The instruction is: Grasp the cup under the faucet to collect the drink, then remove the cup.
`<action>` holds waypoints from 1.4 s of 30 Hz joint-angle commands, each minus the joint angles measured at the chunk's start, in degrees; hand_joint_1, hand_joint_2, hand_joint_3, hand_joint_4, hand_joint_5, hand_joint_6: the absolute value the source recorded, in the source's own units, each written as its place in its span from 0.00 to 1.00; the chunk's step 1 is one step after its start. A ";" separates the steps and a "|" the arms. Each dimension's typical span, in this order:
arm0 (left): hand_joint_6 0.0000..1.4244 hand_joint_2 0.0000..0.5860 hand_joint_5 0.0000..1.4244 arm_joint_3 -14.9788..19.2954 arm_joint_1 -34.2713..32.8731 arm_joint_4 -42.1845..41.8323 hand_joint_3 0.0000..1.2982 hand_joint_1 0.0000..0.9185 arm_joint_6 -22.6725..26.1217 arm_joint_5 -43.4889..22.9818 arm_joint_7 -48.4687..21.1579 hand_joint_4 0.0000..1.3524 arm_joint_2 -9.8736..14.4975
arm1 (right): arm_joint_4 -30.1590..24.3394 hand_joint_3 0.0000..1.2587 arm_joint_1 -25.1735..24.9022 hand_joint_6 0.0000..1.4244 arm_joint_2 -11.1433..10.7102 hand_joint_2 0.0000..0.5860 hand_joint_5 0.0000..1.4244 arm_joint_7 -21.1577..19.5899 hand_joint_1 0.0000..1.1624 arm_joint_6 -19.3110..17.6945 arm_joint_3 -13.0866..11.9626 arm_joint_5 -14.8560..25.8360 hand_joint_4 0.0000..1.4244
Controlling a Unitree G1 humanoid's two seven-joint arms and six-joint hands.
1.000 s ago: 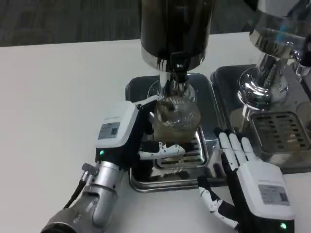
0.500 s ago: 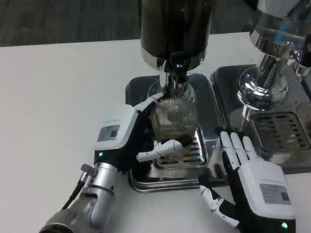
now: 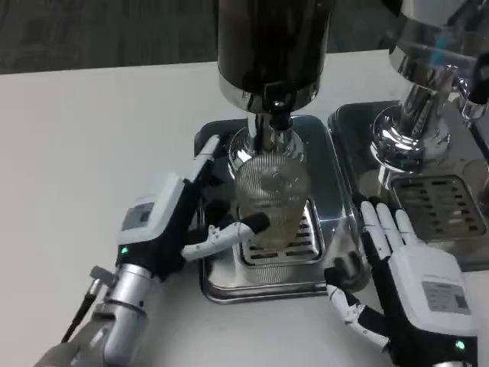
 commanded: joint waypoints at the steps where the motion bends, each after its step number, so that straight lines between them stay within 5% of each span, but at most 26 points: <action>1: 0.06 0.02 0.10 2.47 3.57 -4.51 0.00 0.00 -4.02 -2.69 -2.77 0.00 2.49 | 1.33 0.00 -1.66 0.14 -0.77 0.72 0.00 0.29 0.30 -0.92 -1.10 1.69 0.00; 8: 0.02 0.05 0.05 8.60 9.65 -16.80 0.00 0.00 -10.87 -9.49 -9.75 0.00 5.62 | 2.44 0.00 -2.90 0.14 -0.89 0.71 0.00 0.26 0.29 -1.25 -1.23 2.83 0.00; 17: 0.06 0.12 0.08 14.93 12.17 -28.07 0.00 0.00 -15.09 -14.83 -17.57 0.00 5.77 | 2.92 0.00 -3.10 0.14 -0.80 0.71 0.00 -0.16 0.28 -1.17 -1.38 3.25 0.00; 21: 0.02 0.12 0.00 14.68 10.68 -29.88 0.00 0.00 -15.55 -18.20 -24.83 0.00 6.06 | 2.79 0.00 -3.07 0.14 -0.50 0.71 0.00 -0.41 0.28 -0.90 -1.40 3.08 0.00; 30: 0.02 0.12 0.00 14.91 9.38 -33.67 0.00 0.00 -15.90 -26.06 -37.23 0.00 4.30 | 2.63 0.00 -2.82 0.14 -0.09 0.71 0.00 -0.89 0.28 -0.69 -1.72 3.08 0.00; 42: 0.04 0.12 0.03 14.78 3.16 -28.91 0.00 0.00 -15.14 -27.75 -46.15 0.00 -0.09 | 1.47 0.00 -1.43 0.14 0.87 0.71 0.00 -1.98 0.28 0.01 -1.53 2.26 0.00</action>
